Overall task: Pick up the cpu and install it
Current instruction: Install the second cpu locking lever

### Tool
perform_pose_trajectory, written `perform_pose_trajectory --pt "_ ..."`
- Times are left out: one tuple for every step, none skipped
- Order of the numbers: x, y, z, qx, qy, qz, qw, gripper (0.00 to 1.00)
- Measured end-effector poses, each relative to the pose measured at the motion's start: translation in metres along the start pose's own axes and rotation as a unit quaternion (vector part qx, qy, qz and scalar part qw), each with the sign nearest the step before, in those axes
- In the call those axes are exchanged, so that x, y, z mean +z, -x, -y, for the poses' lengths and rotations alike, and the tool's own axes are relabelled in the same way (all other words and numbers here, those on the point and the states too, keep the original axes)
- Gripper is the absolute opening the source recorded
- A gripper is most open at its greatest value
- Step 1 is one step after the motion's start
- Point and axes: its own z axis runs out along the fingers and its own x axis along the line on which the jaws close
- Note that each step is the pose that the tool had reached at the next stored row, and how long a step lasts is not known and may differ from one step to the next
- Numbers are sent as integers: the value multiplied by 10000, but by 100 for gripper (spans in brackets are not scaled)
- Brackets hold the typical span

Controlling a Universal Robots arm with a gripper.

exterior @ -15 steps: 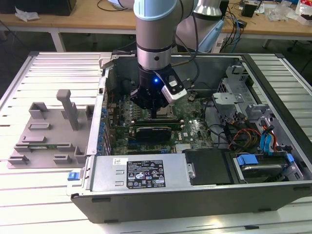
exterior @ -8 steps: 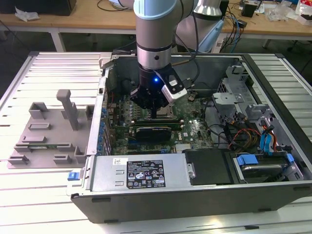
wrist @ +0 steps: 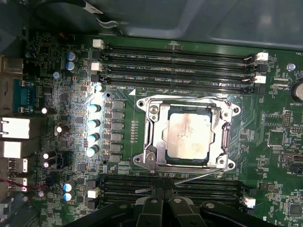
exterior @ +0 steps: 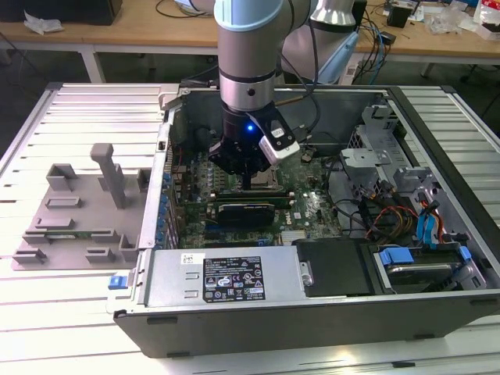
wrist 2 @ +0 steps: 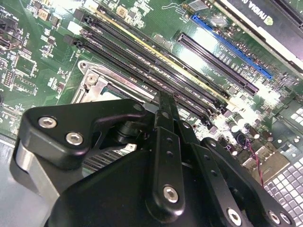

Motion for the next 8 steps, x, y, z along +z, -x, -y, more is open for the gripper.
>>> perform_pose_trajectory --pt "0 0 0 0 0 0 10000 11" --pt "0 0 0 0 0 0 10000 11" --pt "-2 0 2 0 1 -1 10000 11" --pt "-1 0 12 -1 8 0 10000 11" --pt "-2 -1 24 0 19 1 10000 11" --pt "-2 -3 39 1 35 2 10000 11" --pt "-2 -13 58 3 67 7 10000 11" --pt "-2 -37 72 6 121 35 9999 11"
